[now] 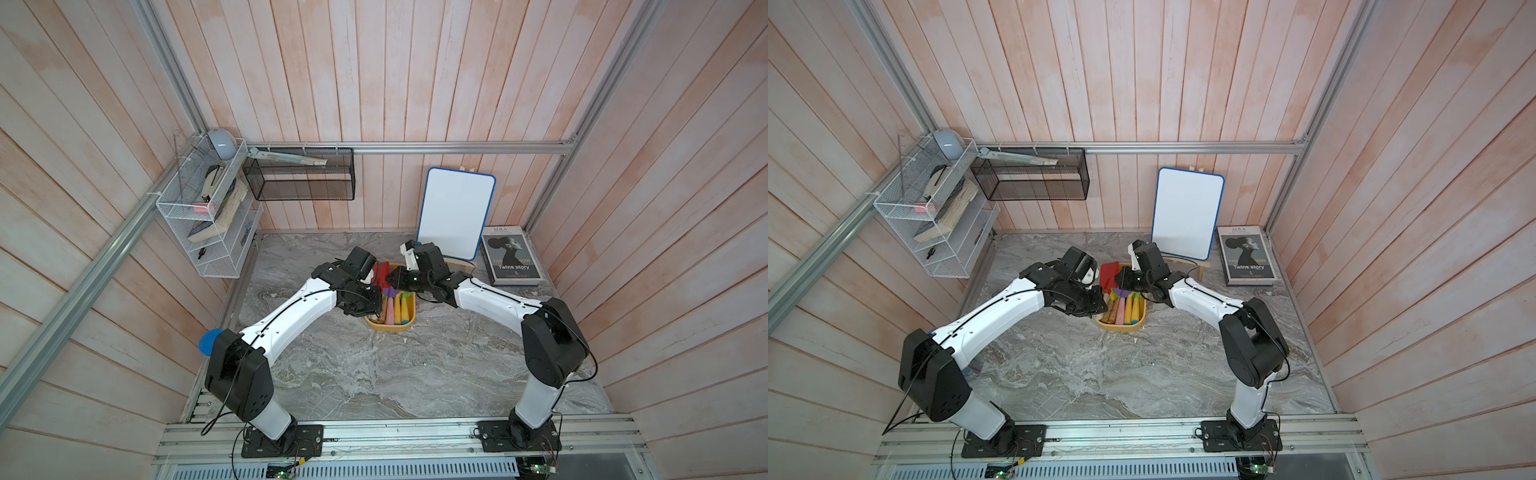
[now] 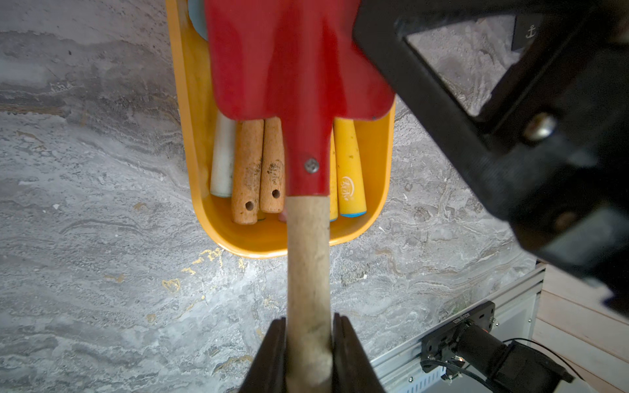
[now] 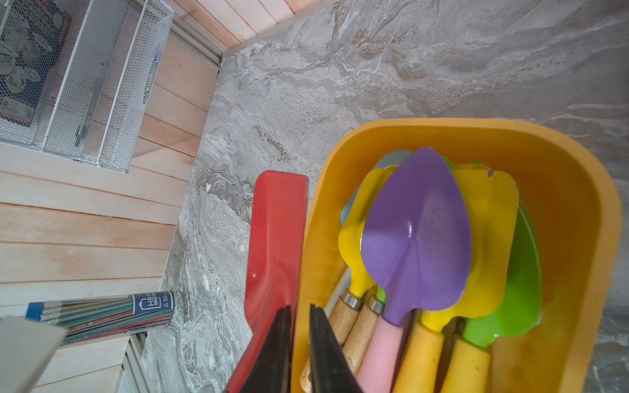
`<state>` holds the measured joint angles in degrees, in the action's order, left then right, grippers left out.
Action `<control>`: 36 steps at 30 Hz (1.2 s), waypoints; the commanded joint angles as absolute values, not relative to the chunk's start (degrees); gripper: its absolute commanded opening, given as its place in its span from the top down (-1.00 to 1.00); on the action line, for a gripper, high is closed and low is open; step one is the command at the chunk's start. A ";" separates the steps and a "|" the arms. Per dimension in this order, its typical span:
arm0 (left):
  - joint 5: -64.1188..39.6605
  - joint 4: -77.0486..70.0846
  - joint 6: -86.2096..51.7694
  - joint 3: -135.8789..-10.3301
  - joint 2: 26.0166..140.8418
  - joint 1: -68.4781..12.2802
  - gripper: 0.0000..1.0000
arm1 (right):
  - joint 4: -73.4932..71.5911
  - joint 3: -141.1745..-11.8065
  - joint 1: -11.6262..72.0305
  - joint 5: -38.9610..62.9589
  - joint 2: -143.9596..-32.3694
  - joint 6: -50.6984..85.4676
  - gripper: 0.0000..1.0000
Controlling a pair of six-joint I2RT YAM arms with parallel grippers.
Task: Put the shovel into the storage box
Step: Place the shovel in the storage box.
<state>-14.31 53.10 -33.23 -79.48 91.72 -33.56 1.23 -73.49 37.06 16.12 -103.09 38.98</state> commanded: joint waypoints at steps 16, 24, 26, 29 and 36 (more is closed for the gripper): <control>-14.37 52.29 -33.22 -82.88 90.20 -34.47 -0.17 | 1.64 -75.59 37.28 14.05 -105.29 38.23 1.00; -11.50 52.15 -33.41 -82.02 88.13 -34.52 -0.19 | -0.41 -76.07 36.13 15.72 -106.77 37.62 1.00; -10.69 51.77 -33.40 -81.59 87.26 -34.52 -0.19 | -1.23 -75.72 35.54 16.33 -107.20 37.23 1.00; -10.00 51.03 -33.28 -80.98 86.08 -34.54 -0.19 | -1.85 -75.42 34.65 17.02 -108.05 36.28 1.00; -8.98 48.30 -33.45 -79.31 82.40 -34.41 -0.20 | -3.33 -74.71 33.56 18.63 -110.00 35.33 1.00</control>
<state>-10.37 50.72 -33.87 -80.29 84.44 -34.20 -1.04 -74.32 33.63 16.78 -108.97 36.56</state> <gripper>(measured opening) 0.598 0.056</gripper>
